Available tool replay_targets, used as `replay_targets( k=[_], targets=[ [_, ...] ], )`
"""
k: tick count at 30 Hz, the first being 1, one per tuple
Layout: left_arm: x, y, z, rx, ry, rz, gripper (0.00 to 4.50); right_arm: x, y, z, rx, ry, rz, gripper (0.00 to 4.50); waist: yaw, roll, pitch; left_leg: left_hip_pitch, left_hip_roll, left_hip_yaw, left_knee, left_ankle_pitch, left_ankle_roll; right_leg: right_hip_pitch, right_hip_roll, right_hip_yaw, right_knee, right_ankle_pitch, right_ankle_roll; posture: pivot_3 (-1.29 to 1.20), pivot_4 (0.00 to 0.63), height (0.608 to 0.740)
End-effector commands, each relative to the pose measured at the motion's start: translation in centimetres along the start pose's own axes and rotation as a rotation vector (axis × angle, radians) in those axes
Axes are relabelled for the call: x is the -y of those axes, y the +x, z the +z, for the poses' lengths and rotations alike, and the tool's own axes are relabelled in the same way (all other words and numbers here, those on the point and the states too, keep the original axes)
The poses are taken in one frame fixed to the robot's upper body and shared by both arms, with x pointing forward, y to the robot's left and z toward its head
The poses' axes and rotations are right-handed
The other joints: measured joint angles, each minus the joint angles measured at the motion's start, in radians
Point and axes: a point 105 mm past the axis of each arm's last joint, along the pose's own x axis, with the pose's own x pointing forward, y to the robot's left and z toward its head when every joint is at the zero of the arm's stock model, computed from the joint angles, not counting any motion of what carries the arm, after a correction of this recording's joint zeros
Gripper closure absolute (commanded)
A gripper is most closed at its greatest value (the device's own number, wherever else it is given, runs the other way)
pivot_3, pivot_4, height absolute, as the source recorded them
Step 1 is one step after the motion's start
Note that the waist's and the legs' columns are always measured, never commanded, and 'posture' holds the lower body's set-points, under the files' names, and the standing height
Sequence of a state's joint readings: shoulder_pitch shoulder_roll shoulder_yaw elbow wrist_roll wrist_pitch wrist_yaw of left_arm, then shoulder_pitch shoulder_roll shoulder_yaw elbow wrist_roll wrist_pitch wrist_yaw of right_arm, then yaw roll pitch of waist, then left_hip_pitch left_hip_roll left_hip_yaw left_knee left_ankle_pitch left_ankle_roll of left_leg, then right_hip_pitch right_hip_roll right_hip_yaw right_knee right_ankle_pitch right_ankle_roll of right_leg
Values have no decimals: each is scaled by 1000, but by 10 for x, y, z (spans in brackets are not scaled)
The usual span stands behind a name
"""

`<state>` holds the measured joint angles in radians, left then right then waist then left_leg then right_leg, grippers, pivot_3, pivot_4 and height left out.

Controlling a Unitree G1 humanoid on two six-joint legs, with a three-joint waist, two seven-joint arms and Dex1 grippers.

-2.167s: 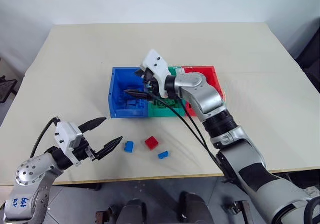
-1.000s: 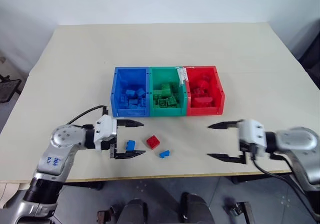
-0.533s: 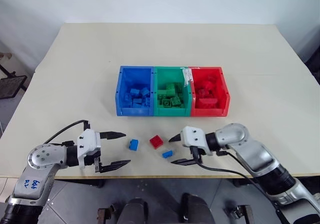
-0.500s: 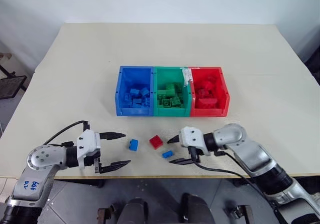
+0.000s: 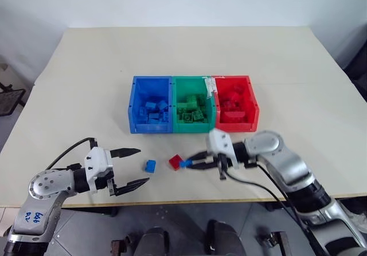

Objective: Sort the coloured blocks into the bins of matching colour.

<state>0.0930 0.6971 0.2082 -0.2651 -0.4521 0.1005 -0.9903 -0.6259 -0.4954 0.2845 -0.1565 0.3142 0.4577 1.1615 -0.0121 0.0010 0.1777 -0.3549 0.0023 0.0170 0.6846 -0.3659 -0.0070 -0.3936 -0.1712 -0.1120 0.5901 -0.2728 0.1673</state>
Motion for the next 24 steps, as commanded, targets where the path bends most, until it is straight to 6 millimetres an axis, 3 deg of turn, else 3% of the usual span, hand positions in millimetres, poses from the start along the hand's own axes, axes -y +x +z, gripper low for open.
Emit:
replay_targets(
  k=[1,4,6,9,12,18,24],
  targets=[
    [-6,-9,8,47,-12,85,0,25,7,34,93,-2,-112,4139,-2,0,0,0,0,-1,0,0,0,0,0,0,1,0,0,0,150,740],
    [-8,-18,2,59,-47,169,0,74,35,64,148,-11,-315,4139,-18,0,0,0,1,-1,-1,0,-1,0,1,-1,1,0,0,0,150,740],
    [-6,-19,0,52,-52,178,0,86,45,66,127,-28,-347,4139,-22,0,0,0,0,-1,-1,0,-2,-2,1,-1,2,0,-1,0,150,740],
    [-6,-19,0,52,-51,187,0,102,57,62,110,-5,-387,3210,-16,0,0,0,0,-3,-2,-1,-2,-2,1,-2,3,0,-1,0,150,740],
    [-6,-19,2,56,-45,194,0,104,58,61,108,-16,-380,2144,-18,0,0,-1,-1,-4,-2,-1,-2,-1,0,-3,2,0,-1,0,150,740],
    [-8,-17,4,59,-41,193,0,91,30,62,147,-82,-329,90,-21,1,0,-1,1,-3,-2,-1,-2,-2,1,-4,1,0,-1,0,150,740],
    [-26,-18,10,47,-84,163,0,37,-47,41,224,-158,-197,36,-5,0,0,-1,0,-4,-1,-1,-2,0,0,-5,-1,0,-1,0,150,740]
  ],
)
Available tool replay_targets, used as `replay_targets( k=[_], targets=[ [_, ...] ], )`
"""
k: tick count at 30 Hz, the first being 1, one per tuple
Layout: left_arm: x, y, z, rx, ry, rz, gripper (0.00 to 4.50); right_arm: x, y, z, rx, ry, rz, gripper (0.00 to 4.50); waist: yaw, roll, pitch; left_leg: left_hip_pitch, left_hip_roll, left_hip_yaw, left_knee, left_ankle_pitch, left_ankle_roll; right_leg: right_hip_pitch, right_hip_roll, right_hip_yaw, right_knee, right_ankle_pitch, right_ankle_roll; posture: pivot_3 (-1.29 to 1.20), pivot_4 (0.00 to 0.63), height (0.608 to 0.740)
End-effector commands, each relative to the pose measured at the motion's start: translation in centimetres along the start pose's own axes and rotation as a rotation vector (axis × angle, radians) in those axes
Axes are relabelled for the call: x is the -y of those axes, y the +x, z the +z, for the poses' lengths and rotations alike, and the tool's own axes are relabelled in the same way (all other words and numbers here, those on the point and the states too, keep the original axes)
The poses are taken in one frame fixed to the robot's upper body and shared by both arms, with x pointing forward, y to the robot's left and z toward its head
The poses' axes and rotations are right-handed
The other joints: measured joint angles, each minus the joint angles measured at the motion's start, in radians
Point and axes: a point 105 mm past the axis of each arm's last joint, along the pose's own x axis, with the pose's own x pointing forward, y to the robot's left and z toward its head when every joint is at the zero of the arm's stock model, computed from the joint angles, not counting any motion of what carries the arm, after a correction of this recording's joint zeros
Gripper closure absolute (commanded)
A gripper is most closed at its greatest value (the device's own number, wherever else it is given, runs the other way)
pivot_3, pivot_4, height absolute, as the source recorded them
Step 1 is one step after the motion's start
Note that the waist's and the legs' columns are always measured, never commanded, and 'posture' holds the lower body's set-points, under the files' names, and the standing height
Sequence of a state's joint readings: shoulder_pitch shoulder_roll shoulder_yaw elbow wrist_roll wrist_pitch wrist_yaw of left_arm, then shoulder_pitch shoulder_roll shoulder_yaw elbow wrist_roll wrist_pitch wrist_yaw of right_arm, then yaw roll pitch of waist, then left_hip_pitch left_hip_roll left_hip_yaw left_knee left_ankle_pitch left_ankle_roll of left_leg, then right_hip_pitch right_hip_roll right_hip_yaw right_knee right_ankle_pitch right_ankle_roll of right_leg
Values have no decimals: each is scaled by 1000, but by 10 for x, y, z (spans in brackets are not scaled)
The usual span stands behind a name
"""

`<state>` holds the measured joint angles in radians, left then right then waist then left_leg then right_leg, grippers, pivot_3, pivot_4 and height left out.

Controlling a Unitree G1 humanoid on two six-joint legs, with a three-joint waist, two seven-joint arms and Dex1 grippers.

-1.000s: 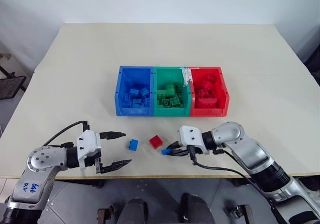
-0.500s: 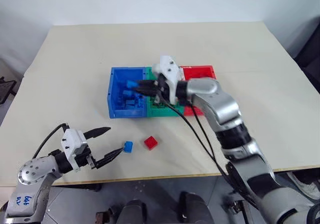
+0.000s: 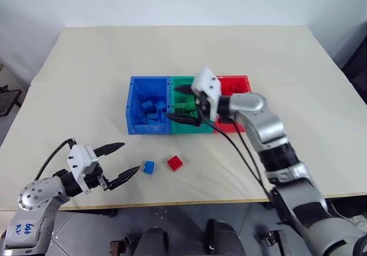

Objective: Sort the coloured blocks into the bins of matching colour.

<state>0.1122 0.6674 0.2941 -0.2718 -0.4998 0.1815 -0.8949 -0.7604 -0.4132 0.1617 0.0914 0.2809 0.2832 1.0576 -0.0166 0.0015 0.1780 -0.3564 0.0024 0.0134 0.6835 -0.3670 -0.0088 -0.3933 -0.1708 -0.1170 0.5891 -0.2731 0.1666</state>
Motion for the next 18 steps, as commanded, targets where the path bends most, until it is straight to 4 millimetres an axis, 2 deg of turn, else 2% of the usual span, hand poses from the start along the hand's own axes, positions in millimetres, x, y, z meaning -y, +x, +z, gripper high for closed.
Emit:
replay_targets(
  k=[1,6,10,12,14,18],
  targets=[
    [-10,-3,12,16,0,-16,0,-21,-42,22,109,-62,80,36,0,0,0,0,0,1,0,0,0,0,0,0,0,0,0,0,150,740],
    [-17,-10,8,-80,85,-104,0,-49,-93,-8,7,-106,121,36,-10,0,0,1,1,3,-1,0,0,0,0,1,0,0,0,0,150,740],
    [-19,-12,6,-134,114,-182,0,-60,-121,-24,-50,-91,89,36,-8,0,0,2,1,6,-1,-1,1,0,0,3,-1,0,0,0,150,740],
    [-15,-11,7,-159,157,-223,0,-63,-130,-25,-59,-84,60,36,-7,0,0,2,1,7,-1,-1,1,0,0,4,-1,0,0,0,150,740],
    [-8,-6,9,-170,129,-254,0,-64,-135,-27,-69,-84,29,36,-6,0,0,2,1,7,-1,-1,1,0,0,4,-1,0,0,0,150,740],
    [23,24,20,-155,24,-338,0,-71,-138,-28,-81,-78,-11,36,-1,0,0,2,1,6,0,-1,1,0,0,4,0,0,0,0,150,740]
  ],
)
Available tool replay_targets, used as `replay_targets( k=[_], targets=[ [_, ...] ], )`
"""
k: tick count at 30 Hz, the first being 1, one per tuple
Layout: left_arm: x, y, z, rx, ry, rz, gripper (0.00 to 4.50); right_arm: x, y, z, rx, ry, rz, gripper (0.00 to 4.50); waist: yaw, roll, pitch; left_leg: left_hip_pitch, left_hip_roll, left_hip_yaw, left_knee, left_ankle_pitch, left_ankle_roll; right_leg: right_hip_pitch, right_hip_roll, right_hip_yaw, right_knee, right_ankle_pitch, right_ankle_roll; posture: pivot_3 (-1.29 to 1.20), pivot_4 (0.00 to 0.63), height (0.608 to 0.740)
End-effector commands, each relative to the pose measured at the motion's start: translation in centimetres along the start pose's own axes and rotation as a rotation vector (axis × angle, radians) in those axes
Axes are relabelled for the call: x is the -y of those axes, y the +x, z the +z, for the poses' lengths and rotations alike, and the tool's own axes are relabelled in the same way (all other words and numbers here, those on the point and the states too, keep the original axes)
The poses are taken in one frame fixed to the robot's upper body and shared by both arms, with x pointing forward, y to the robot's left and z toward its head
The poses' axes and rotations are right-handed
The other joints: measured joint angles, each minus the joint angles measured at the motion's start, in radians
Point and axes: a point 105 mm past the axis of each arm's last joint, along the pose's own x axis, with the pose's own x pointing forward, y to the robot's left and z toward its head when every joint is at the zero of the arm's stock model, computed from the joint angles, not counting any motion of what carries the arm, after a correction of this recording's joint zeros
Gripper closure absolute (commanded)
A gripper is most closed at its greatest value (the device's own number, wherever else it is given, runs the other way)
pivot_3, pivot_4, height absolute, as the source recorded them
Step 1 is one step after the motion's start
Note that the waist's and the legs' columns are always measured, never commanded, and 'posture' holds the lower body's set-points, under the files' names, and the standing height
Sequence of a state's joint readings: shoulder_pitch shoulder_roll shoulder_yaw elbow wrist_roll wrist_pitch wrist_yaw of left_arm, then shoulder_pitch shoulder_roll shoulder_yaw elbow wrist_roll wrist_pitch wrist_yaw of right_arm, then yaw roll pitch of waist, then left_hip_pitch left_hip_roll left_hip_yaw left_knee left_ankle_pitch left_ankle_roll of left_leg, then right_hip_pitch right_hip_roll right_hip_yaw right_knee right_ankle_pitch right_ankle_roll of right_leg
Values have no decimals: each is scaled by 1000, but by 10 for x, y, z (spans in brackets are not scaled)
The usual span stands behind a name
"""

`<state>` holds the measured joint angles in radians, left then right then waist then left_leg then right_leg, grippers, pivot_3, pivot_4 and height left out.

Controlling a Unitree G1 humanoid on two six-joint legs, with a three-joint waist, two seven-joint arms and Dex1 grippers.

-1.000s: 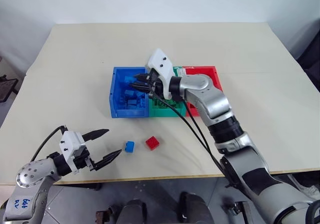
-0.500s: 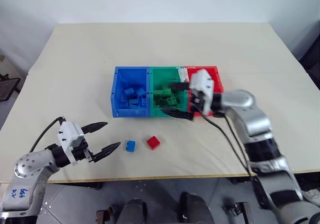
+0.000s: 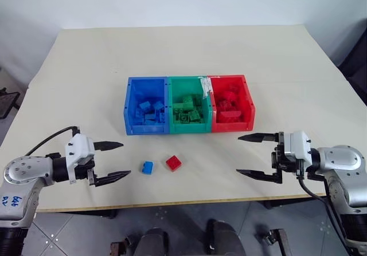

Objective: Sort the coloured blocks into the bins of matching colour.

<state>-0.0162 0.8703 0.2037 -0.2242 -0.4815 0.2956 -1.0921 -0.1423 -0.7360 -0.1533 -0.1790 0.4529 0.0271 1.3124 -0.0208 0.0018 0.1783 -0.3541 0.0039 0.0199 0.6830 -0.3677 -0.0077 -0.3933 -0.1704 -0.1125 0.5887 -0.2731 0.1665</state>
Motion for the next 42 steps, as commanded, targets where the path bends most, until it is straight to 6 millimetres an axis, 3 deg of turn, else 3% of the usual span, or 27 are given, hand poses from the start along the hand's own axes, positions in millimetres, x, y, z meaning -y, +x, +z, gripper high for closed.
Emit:
replay_targets(
  k=[1,5,9,18,21,29,33,37,42],
  targets=[
    [21,30,27,66,-11,-92,0,-2,-4,12,18,-40,-40,36,11,0,0,0,0,0,0,0,0,0,0,0,0,0,0,0,150,740],
    [31,56,41,75,-16,-120,0,-8,-10,10,-3,-2,-47,36,28,0,0,0,0,0,2,0,0,1,0,1,1,0,0,0,150,740],
    [31,92,26,-132,-78,-52,0,-19,-16,9,-36,27,-58,36,51,0,0,0,-1,0,3,0,0,2,0,2,0,0,0,0,150,740],
    [26,134,22,-216,-66,20,0,-33,-22,11,-56,29,-122,36,49,-1,0,0,-1,1,4,0,0,2,0,2,0,0,0,0,150,740],
    [24,132,16,-275,-33,23,573,-35,-26,9,-72,35,-143,0,49,-1,0,0,-1,1,4,0,0,2,0,3,-1,0,0,0,150,740],
    [26,132,20,-270,35,-39,3013,-38,-31,2,-86,52,-207,0,48,-1,0,1,-1,2,4,0,1,2,0,3,-1,0,0,0,150,740],
    [22,144,42,-153,70,-42,3023,-35,-34,-2,-72,61,-313,0,58,-1,0,0,-2,2,5,0,1,2,0,3,-1,0,0,0,150,740],
    [-5,171,120,218,81,42,3023,-13,-47,13,30,52,-604,0,89,-1,1,-6,-2,0,14,-1,2,2,0,2,-1,0,0,0,150,740],
    [-27,208,165,289,238,94,3023,0,-58,21,60,88,-787,0,89,0,0,-8,-3,1,16,-1,3,1,0,3,-2,0,-1,0,150,740]
  ],
)
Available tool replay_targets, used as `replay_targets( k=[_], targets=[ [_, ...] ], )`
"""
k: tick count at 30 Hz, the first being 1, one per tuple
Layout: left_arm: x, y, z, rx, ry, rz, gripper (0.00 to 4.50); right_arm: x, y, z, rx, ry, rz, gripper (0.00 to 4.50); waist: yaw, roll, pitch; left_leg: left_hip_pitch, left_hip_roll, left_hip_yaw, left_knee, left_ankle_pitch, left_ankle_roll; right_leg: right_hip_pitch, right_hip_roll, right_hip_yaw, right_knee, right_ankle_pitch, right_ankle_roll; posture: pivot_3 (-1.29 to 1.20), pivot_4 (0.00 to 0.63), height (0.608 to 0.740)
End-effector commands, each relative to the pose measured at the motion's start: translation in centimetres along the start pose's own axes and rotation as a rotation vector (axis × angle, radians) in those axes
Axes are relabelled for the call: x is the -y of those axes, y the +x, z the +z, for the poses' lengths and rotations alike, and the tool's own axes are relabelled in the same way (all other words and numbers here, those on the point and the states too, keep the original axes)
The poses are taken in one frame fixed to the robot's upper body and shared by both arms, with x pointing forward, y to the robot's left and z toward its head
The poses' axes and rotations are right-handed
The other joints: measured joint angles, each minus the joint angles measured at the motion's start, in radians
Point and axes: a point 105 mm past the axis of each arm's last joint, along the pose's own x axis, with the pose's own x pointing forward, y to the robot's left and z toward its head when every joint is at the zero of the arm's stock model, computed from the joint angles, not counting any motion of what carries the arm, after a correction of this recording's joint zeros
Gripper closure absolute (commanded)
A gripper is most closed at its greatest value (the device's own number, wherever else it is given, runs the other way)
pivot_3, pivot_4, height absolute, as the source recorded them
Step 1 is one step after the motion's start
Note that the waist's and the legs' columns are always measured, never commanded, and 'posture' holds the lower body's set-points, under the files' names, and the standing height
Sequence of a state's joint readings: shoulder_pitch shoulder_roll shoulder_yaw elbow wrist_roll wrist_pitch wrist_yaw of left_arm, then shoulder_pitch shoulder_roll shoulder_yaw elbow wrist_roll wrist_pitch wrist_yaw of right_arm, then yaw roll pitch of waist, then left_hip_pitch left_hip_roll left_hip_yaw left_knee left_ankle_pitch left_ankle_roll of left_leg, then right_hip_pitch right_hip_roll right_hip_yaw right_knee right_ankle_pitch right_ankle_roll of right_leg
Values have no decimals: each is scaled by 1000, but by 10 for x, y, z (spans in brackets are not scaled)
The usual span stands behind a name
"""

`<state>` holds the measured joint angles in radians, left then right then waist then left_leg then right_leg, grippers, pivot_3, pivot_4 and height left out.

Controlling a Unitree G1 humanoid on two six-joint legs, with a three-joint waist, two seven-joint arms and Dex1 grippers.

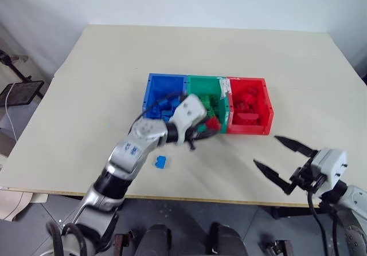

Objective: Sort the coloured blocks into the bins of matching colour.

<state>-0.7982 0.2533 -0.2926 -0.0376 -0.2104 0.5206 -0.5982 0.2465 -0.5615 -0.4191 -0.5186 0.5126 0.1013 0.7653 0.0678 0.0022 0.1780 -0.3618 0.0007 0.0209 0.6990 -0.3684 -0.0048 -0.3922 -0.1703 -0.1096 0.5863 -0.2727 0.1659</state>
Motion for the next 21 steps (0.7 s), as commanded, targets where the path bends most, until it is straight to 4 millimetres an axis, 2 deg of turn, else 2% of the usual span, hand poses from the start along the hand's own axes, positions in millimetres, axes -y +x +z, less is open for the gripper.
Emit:
replay_targets(
  k=[1,5,8,12,17,21],
  targets=[
    [-17,31,11,22,108,43,3023,13,-5,10,5,-4,-137,0,1,0,0,0,0,0,-1,0,0,0,0,0,0,0,0,0,150,740],
    [-22,67,21,46,215,28,3023,24,-10,8,-21,5,-238,0,4,0,0,-1,-1,2,0,-1,3,0,0,0,-2,0,0,0,150,740],
    [-14,90,20,44,185,-30,3023,25,-11,7,-46,-2,-255,0,6,0,0,-3,-1,3,0,-3,5,-1,0,0,-3,1,1,0,150,740],
    [-10,102,22,40,166,-74,3023,21,-7,9,-45,-10,-238,0,4,0,0,-5,-1,4,0,-4,7,-3,0,0,-5,1,2,0,150,740],
    [-16,95,26,78,176,-86,1409,18,-5,11,-36,-2,-233,0,-7,0,0,-5,-1,4,0,-4,8,-4,0,0,-4,1,2,0,150,740],
    [-18,74,28,161,215,-137,178,12,3,9,-23,-3,-169,0,-18,0,0,-5,-1,4,0,-4,8,-4,0,0,-4,1,2,0,150,740]
  ],
)
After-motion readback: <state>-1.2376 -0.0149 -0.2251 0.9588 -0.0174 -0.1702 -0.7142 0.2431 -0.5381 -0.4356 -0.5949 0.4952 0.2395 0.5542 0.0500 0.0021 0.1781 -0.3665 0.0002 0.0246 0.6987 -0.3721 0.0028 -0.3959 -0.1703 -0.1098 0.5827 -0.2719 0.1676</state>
